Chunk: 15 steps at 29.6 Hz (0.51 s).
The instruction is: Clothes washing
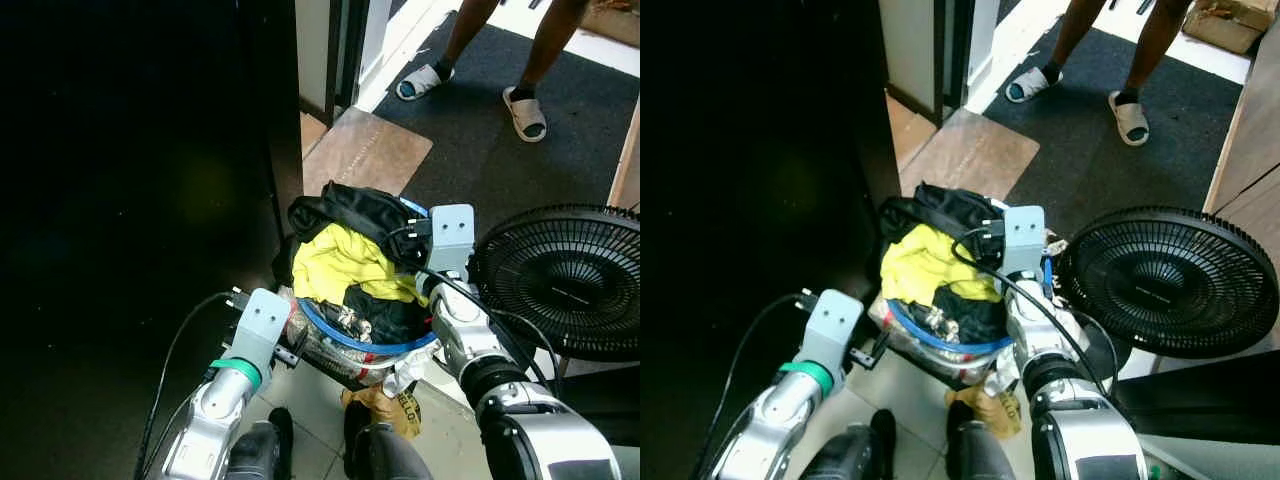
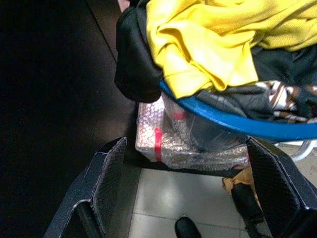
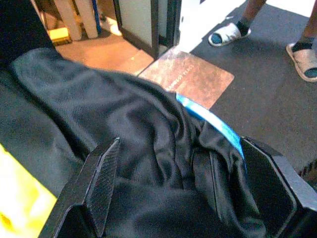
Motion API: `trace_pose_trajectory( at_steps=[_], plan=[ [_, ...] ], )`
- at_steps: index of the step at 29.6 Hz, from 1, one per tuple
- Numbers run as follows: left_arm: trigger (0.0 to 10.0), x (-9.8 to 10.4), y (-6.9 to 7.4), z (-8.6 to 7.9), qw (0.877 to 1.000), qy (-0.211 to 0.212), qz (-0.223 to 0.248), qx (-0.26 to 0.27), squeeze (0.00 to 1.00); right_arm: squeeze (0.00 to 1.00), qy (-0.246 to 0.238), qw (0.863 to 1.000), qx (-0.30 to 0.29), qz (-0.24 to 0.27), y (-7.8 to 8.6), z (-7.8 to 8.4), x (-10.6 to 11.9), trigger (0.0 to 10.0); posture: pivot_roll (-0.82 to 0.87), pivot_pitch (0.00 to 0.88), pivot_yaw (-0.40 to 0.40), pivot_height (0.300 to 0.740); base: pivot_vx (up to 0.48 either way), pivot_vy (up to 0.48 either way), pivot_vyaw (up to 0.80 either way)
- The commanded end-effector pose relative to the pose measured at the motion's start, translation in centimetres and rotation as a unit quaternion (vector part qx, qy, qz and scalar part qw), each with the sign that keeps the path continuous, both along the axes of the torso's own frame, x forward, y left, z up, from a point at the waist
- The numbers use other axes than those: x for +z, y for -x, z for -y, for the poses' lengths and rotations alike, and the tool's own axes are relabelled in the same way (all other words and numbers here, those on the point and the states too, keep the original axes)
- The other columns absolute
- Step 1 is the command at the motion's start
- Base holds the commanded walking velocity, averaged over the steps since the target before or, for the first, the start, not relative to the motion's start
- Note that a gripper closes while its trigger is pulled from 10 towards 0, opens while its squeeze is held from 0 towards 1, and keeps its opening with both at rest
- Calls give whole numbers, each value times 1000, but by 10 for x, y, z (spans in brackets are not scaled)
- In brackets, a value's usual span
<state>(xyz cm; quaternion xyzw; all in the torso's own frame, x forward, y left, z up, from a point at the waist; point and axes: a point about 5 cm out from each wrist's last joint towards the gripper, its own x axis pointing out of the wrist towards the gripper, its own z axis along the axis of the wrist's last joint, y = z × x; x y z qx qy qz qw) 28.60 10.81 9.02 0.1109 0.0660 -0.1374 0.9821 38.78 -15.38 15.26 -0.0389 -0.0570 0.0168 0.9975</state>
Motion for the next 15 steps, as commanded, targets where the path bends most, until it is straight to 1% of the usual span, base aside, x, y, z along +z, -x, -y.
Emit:
trace_pose_trajectory(
  at_steps=[1,2,4,5,6,7,8,9,10,11,12,13,14,15],
  plan=[
    [10000,-10,7,-4,1000,-4,-24,5,0,0,3,1000,27,9,0,-9,2,10000,249,420,84,740,0,0,0],
    [10000,-10,7,-4,1000,-4,-24,5,0,0,3,1000,27,9,0,-9,2,10000,249,420,84,740,0,0,0],
    [10000,-9,6,-1,1000,-2,-25,6,0,0,15,996,74,43,-2,-25,17,10000,243,415,77,740,0,0,0],
    [10000,-9,6,-1,1000,-2,-25,6,0,0,15,996,74,43,-2,-25,17,10000,243,415,77,740,0,0,0],
    [10000,-9,6,0,1000,-1,-25,6,0,0,22,994,94,50,-1,-33,19,10000,241,416,76,740,0,0,0],
    [10000,-9,6,0,1000,-1,-25,6,0,0,22,994,94,50,-1,-33,19,10000,241,416,76,740,0,0,0],
    [10000,-9,6,1,1000,0,-25,6,0,0,27,993,104,52,0,-37,19,10000,241,416,76,740,0,0,0],
    [10000,-9,7,1,1000,0,-26,6,0,0,34,992,113,40,2,-42,11,10000,241,416,76,740,0,0,0],
    [10000,-9,7,1,1000,0,-26,6,0,0,34,992,113,40,2,-42,11,10000,241,416,76,740,0,0,0],
    [10000,-8,7,1,1000,0,-27,7,0,0,38,992,120,22,5,-46,1,10000,247,421,73,740,0,0,0],
    [10000,-8,7,1,1000,0,-27,7,0,0,38,992,120,22,5,-46,1,10000,247,421,73,740,0,0,0],
    [10000,-8,8,0,1000,0,-27,8,0,0,43,991,126,2,8,-49,-10,10000,247,421,73,740,0,0,0],
    [10000,-8,8,0,1000,0,-27,8,0,0,43,991,126,2,8,-49,-10,10000,247,421,73,740,0,0,0],
    [10000,-9,9,-1,1000,0,-29,10,0,0,47,989,137,-25,14,-52,-25,10000,253,425,71,740,0,0,0]
  ],
)
